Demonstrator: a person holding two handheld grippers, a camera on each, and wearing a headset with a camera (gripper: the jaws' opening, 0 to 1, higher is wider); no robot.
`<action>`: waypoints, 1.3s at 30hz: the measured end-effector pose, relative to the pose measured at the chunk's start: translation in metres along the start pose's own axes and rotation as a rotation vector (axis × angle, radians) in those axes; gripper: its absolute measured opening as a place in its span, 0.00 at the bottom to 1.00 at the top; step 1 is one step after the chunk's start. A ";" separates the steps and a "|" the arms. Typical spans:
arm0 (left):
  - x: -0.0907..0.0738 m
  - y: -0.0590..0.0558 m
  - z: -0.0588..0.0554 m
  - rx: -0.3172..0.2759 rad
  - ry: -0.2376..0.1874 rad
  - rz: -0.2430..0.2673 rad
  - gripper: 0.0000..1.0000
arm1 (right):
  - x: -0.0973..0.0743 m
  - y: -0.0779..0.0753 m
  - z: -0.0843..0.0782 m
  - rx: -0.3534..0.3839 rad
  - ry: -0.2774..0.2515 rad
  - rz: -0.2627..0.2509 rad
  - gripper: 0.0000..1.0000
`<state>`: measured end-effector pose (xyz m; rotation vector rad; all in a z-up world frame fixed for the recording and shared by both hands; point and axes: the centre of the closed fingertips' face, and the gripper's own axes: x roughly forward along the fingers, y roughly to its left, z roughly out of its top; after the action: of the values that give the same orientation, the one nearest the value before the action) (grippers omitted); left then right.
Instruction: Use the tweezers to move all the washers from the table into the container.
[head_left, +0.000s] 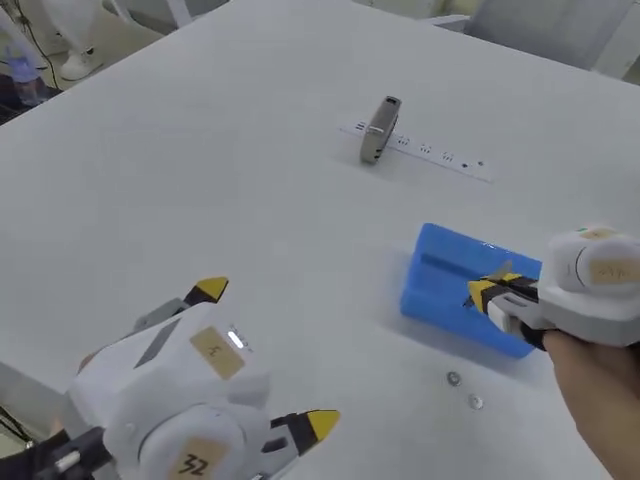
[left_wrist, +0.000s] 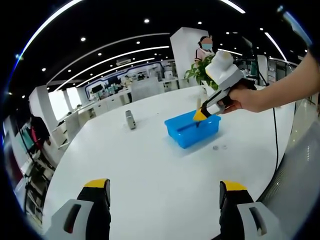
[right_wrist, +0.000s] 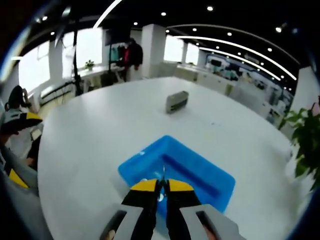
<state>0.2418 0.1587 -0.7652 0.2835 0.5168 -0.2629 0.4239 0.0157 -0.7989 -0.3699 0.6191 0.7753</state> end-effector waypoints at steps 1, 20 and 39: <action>0.000 0.000 -0.001 0.002 0.004 0.000 0.92 | 0.002 0.000 -0.001 0.002 0.004 0.001 0.02; 0.000 0.000 -0.001 0.007 0.010 0.003 0.92 | 0.007 -0.004 -0.004 0.069 -0.012 -0.017 0.03; 0.000 -0.002 -0.001 0.020 0.012 -0.002 0.92 | -0.038 -0.003 0.023 0.164 -0.103 0.000 0.03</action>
<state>0.2409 0.1573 -0.7669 0.3040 0.5261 -0.2687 0.4135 0.0050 -0.7567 -0.1783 0.5812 0.7333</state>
